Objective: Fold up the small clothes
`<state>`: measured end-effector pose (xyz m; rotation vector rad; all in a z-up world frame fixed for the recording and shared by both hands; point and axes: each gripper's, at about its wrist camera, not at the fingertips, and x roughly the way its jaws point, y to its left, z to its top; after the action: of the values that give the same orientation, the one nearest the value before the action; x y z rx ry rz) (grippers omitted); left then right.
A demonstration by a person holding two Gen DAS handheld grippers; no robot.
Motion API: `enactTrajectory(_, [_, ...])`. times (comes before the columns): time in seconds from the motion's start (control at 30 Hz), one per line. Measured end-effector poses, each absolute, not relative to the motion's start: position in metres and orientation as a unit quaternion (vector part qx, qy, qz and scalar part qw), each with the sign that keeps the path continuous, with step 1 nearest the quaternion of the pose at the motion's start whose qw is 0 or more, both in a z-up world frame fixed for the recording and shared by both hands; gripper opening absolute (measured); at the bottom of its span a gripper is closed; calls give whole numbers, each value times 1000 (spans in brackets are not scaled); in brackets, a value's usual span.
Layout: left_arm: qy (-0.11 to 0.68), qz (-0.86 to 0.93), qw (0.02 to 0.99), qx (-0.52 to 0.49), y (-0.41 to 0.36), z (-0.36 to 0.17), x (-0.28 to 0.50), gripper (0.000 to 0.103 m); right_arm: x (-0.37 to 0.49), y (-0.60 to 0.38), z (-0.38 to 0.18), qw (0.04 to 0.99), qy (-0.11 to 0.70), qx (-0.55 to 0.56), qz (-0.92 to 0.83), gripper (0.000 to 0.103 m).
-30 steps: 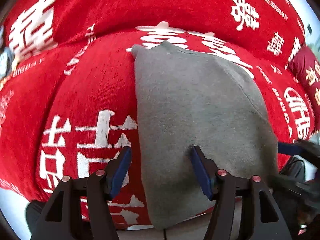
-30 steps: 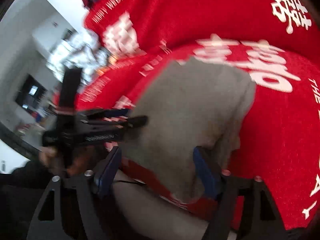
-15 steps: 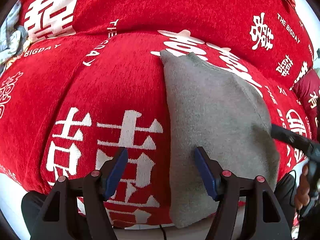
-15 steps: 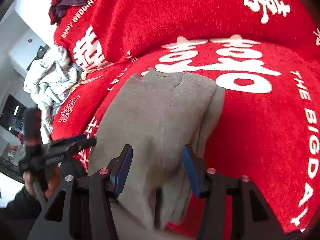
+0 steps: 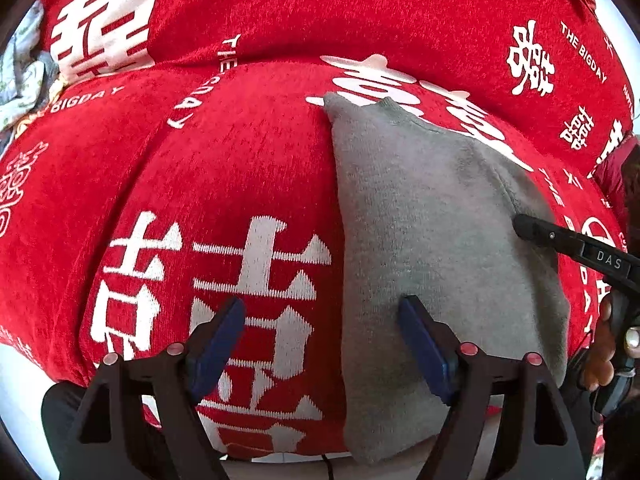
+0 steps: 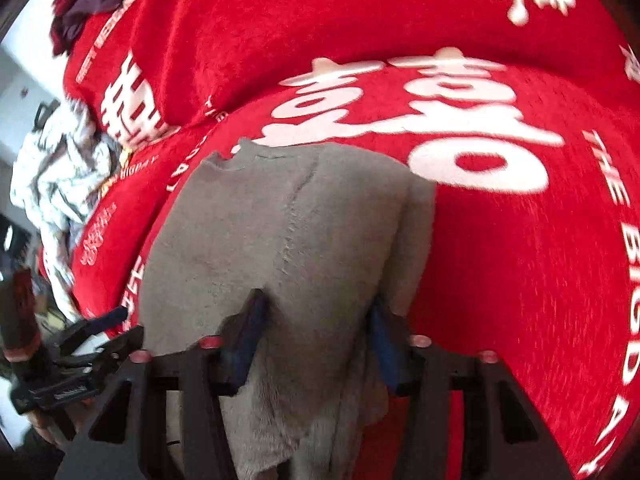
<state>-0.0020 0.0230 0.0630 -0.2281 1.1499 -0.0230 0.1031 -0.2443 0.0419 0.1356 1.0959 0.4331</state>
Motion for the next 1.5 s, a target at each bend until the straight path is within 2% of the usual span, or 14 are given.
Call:
enactTrajectory(0.1, [544, -15, 832, -111, 23, 64, -2, 81, 99, -240, 57, 844, 491, 31, 213, 19])
enactTrajectory(0.2, [546, -17, 832, -99, 16, 61, 0, 82, 103, -251, 62, 845, 488, 46, 213, 18])
enactTrajectory(0.27, [545, -8, 834, -82, 13, 61, 2, 94, 111, -264, 48, 832, 512, 68, 202, 18])
enactTrajectory(0.33, [546, -4, 834, -79, 12, 61, 3, 95, 115, -274, 31, 816, 537, 90, 194, 27])
enactTrajectory(0.37, [547, -3, 833, -81, 14, 62, 3, 95, 114, -282, 30, 818, 533, 107, 189, 37])
enactTrajectory(0.4, [547, -2, 833, -82, 15, 64, 2, 95, 112, -287, 34, 818, 533, 118, 184, 41])
enactTrajectory(0.63, [535, -24, 843, -54, 5, 77, -7, 95, 60, -281, 84, 812, 512, 84, 267, 42])
enactTrajectory(0.9, [544, -34, 837, -53, -7, 68, -3, 95, 30, -254, 45, 777, 558, 67, 284, 42])
enactTrajectory(0.93, [545, -34, 836, -53, -7, 68, -4, 95, 30, -249, 39, 778, 557, 62, 283, 41])
enactTrajectory(0.97, [546, -33, 836, -52, -6, 67, -4, 95, 29, -245, 36, 780, 556, 54, 281, 20])
enactTrajectory(1.0, [546, -34, 835, -52, -4, 68, -5, 95, 29, -243, 34, 781, 557, 46, 280, 6])
enactTrajectory(1.27, [558, -52, 825, -73, -4, 58, -7, 95, 20, -276, 19, 774, 571, 80, 261, 6])
enactTrajectory(1.4, [539, -52, 839, -60, -7, 80, -10, 95, 25, -273, 33, 769, 573, 91, 269, 8])
enactTrajectory(1.5, [526, -40, 848, -56, -2, 89, -2, 95, 29, -276, 63, 797, 536, 80, 266, 10])
